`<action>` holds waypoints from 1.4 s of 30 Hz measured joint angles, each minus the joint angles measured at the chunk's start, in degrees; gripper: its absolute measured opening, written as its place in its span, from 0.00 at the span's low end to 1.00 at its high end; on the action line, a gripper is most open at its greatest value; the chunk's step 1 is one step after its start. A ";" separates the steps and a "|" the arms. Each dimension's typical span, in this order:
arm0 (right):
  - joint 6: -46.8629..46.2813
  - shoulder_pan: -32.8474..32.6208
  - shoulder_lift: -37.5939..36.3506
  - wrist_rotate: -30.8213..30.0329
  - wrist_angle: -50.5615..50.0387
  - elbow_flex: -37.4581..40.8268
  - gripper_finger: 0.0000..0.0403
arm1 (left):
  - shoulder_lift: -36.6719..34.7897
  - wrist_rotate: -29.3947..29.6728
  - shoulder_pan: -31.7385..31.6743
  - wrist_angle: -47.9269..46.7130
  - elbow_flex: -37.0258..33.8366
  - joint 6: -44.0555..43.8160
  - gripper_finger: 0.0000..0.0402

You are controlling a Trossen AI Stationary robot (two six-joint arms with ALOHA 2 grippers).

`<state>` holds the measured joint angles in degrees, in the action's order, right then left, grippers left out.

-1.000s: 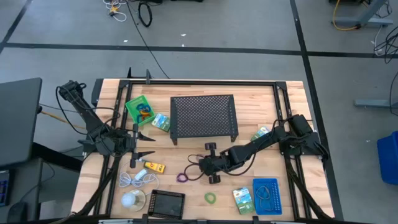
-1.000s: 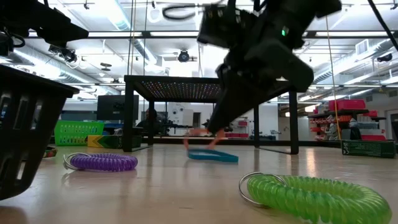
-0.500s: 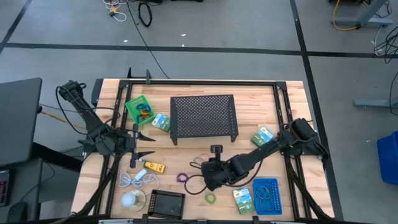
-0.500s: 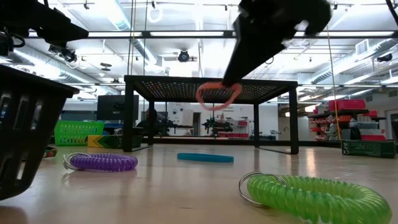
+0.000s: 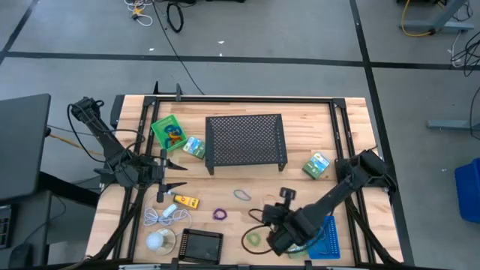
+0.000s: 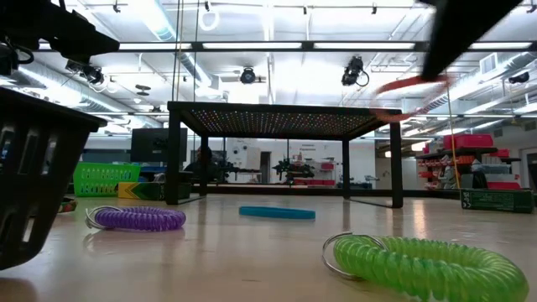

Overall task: Pick & Place Office Desk Supplies
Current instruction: Put the orange rubber band into the blue bin

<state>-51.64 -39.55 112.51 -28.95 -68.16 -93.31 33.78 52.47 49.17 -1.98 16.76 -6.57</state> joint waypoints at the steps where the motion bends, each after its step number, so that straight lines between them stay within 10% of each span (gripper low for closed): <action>1: -2.45 -0.58 0.00 1.02 -1.80 -0.66 0.00 | 0.00 0.00 0.00 0.00 0.02 0.00 0.57; 20: -25.01 -7.89 0.00 34.36 -18.31 -2.00 0.00 | 0.00 0.00 0.00 0.00 0.02 0.51 0.57; 42: -30.61 -8.73 0.11 44.65 -6.67 7.67 0.05 | 0.00 -0.42 0.00 -0.57 0.04 0.35 0.57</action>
<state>-82.25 -48.28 112.62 15.70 -74.83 -85.65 33.78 52.05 49.17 -2.55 16.80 -6.22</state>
